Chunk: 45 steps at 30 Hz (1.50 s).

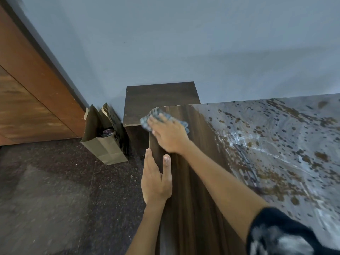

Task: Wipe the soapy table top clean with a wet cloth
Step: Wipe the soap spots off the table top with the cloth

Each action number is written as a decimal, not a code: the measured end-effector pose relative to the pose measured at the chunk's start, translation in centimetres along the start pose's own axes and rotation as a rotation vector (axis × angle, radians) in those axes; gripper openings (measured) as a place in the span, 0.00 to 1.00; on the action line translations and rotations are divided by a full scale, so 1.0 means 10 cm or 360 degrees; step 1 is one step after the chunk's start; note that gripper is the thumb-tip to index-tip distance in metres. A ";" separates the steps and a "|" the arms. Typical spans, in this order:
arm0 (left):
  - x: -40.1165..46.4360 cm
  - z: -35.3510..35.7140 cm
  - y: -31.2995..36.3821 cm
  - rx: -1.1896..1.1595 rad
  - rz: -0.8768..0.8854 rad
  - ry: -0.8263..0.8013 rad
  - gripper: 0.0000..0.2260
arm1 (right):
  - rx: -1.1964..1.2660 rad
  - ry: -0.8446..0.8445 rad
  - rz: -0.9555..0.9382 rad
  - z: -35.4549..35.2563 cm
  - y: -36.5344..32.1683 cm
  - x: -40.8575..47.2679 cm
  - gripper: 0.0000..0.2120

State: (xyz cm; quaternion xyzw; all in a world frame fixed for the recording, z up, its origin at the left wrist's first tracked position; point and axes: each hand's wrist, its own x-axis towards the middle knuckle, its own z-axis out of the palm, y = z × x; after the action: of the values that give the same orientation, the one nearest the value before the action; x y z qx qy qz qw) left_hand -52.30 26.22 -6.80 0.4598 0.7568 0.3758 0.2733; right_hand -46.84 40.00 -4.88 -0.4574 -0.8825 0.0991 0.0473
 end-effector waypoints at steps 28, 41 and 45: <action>0.00 0.02 0.02 0.0294 0.0084 -0.0009 0.45 | -0.0081 0.0130 0.0827 -0.10 1.00 -1.04 0.24; -0.02 0.01 -0.01 0.0253 0.0067 -0.0046 0.38 | -0.0127 0.0088 0.0216 0.11 0.13 -2.09 0.21; -0.12 -0.01 -0.03 0.0341 0.0104 -0.0027 0.37 | -0.0039 0.0152 0.0814 -0.06 0.62 -1.85 0.22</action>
State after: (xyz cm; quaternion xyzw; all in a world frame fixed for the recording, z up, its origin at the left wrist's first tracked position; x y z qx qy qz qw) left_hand -51.97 24.99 -6.87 0.5140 0.7748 0.2975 0.2167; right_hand -31.06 28.47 -5.49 -0.6703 -0.7360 0.0753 0.0568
